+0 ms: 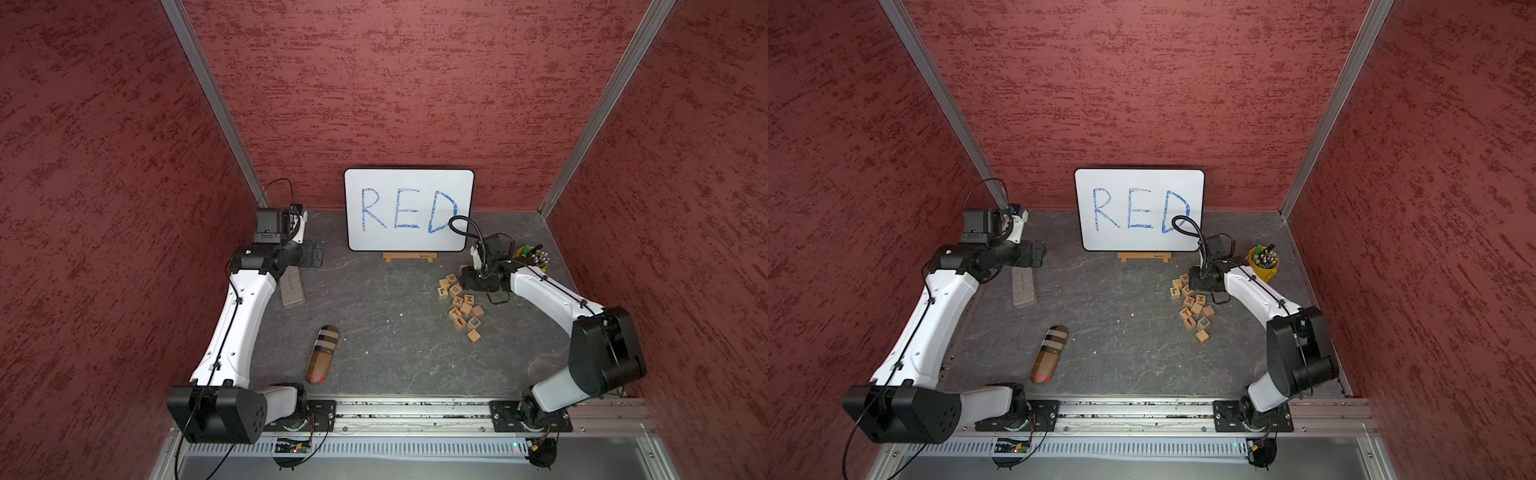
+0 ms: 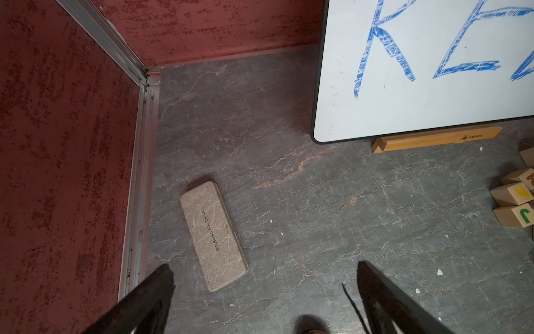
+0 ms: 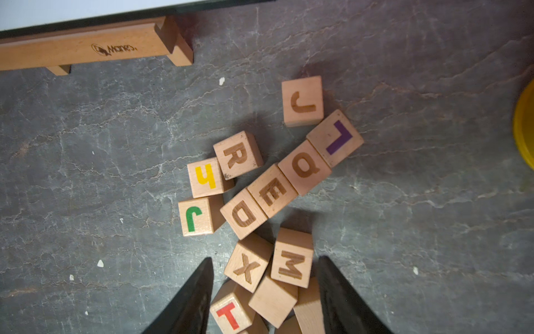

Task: Assemble the uppercase word "red" with letter blocks
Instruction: Pick up the letter block from the center of the board.

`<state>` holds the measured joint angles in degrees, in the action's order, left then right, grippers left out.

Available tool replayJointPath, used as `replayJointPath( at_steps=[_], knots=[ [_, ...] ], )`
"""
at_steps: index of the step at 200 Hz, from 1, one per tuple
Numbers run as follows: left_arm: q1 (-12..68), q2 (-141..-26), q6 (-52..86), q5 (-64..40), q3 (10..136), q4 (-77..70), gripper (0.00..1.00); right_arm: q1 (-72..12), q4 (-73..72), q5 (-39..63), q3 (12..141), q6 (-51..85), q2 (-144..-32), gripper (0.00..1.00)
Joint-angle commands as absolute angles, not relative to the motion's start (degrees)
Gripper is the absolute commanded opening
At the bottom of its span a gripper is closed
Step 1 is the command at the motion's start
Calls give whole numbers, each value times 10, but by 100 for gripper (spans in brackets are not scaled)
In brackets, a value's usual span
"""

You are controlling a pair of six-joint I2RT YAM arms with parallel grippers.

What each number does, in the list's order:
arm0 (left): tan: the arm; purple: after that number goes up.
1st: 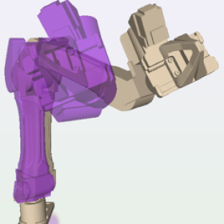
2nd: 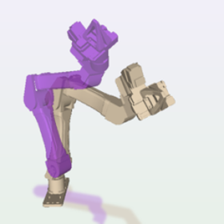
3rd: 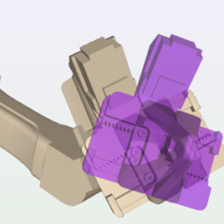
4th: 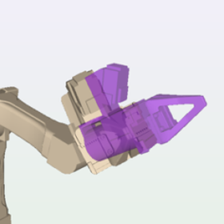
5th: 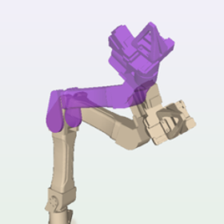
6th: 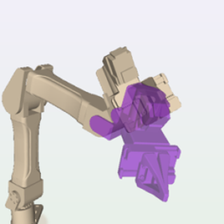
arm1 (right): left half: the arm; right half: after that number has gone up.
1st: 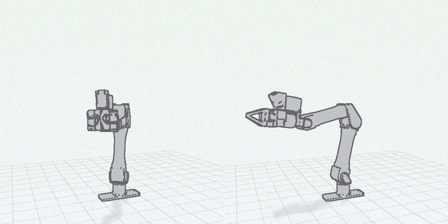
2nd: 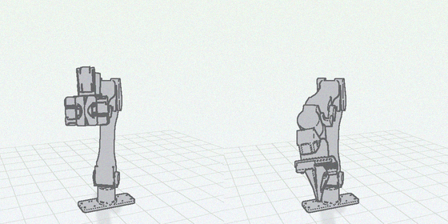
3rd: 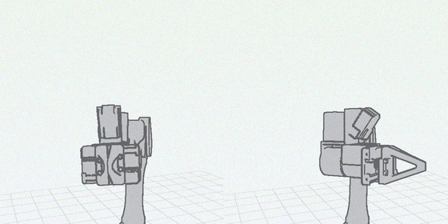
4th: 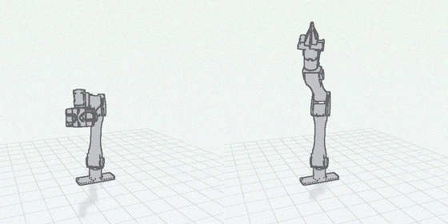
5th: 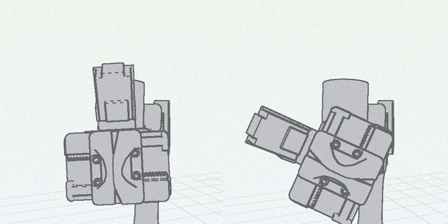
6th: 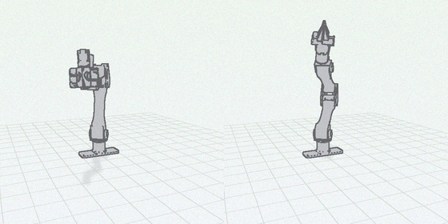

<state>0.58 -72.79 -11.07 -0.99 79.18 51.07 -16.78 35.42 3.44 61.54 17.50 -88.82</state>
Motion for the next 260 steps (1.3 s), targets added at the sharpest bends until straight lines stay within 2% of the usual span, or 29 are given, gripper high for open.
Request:
replayJointPath(
  at_steps=[1,86,140,260],
  knots=[
    [8,-736,-123,-3,812,516,100,-170,377,21,618,170,-875,60],
    [23,-760,-128,4,829,523,99,-170,350,4,577,198,-860,59],
    [24,-769,-108,42,829,509,99,-171,326,2,594,197,-886,58],
    [24,-797,-95,53,838,502,100,-170,289,-15,648,187,-942,58]
  ],
)
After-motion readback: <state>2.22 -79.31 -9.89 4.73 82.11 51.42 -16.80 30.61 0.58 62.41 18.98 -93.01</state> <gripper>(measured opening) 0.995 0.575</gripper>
